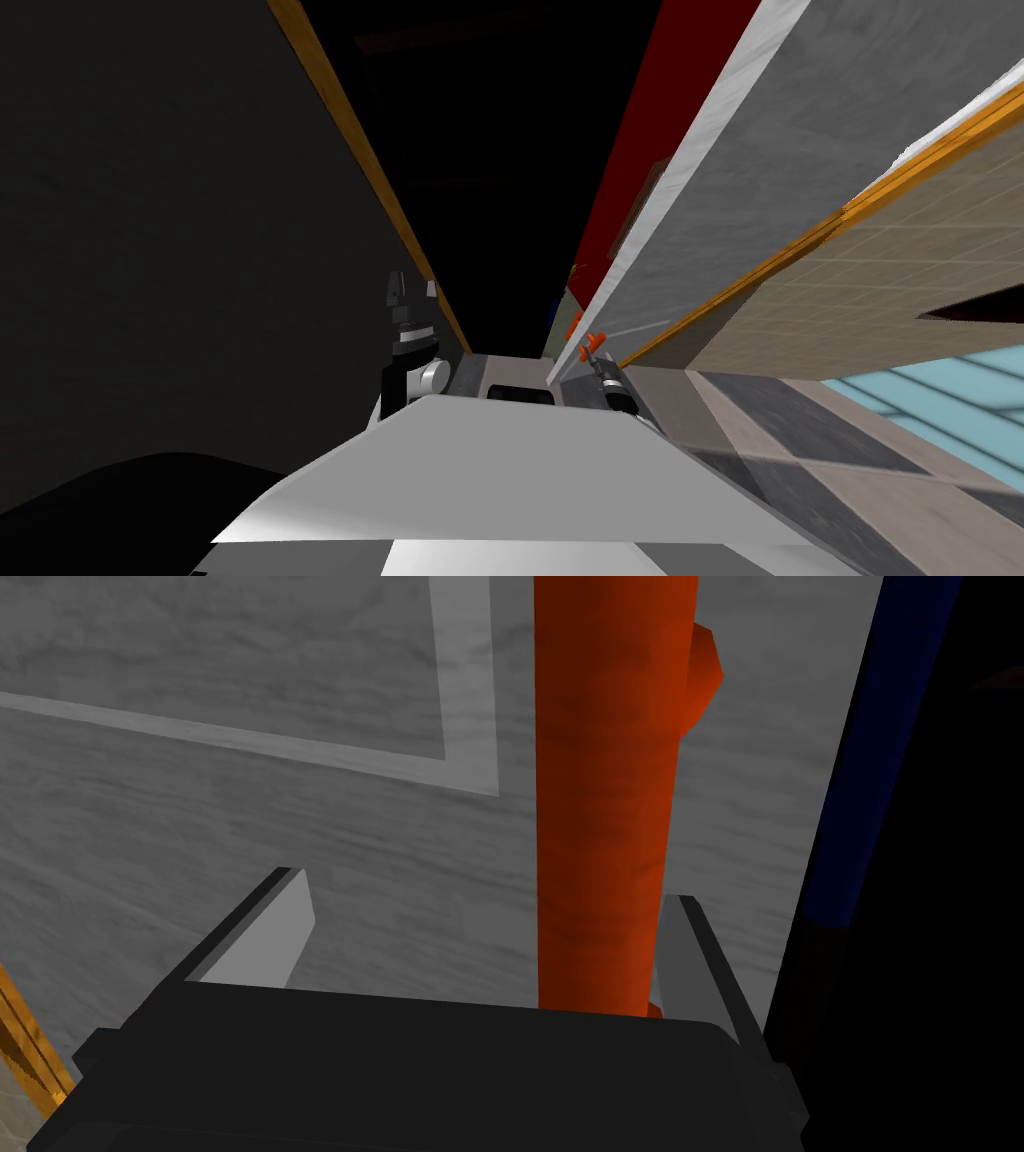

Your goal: Pull the door open

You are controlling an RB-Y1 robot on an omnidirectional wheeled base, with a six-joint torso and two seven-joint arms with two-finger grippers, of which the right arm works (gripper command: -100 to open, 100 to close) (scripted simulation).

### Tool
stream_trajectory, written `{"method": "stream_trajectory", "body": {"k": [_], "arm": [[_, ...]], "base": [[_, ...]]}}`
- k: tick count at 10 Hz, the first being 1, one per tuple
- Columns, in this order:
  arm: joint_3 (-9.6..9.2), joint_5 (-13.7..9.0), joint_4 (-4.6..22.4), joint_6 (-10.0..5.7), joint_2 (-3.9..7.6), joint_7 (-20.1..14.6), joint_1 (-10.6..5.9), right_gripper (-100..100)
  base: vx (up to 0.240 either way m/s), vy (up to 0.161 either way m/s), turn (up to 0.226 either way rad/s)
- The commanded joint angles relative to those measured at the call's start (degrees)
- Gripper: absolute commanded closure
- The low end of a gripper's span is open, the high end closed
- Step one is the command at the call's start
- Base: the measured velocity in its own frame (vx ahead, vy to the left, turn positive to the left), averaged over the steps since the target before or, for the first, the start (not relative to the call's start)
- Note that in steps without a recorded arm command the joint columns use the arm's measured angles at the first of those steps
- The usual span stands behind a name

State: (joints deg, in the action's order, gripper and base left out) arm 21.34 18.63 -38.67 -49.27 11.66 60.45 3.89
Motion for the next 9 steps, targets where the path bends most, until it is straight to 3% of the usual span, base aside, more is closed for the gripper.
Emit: {"method": "stream_trajectory", "body": {"k": [1, 3, 6, 7, 8, 9], "arm": [[1.05, -0.6, -1.7, 2.01, 0.66, -0.8, 1.63, 100], [1.4, -1.8, -1.4, 2.12, 1.34, -3.5, 2.44, 100], [1.4, -1.8, -1.4, 2.12, 1.34, -3.5, 2.44, 100], [1.62, -2.8, -1.2, 2.2, 1.83, -5.7, 3.0, 100], [1.62, -2.8, -1.2, 2.2, 1.83, -5.7, 3.0, 100], [1.62, -2.8, 0.4, 1.99, 1.83, -5.7, 3.0, 100]], "base": [[-0.108, -0.02, 0.0], [-0.112, -0.024, 0.0], [-0.048, -0.013, 0.0], [-0.066, -0.01, 0.09], [-0.067, -0.021, 0.044], [-0.022, -0.012, -0.133]]}}
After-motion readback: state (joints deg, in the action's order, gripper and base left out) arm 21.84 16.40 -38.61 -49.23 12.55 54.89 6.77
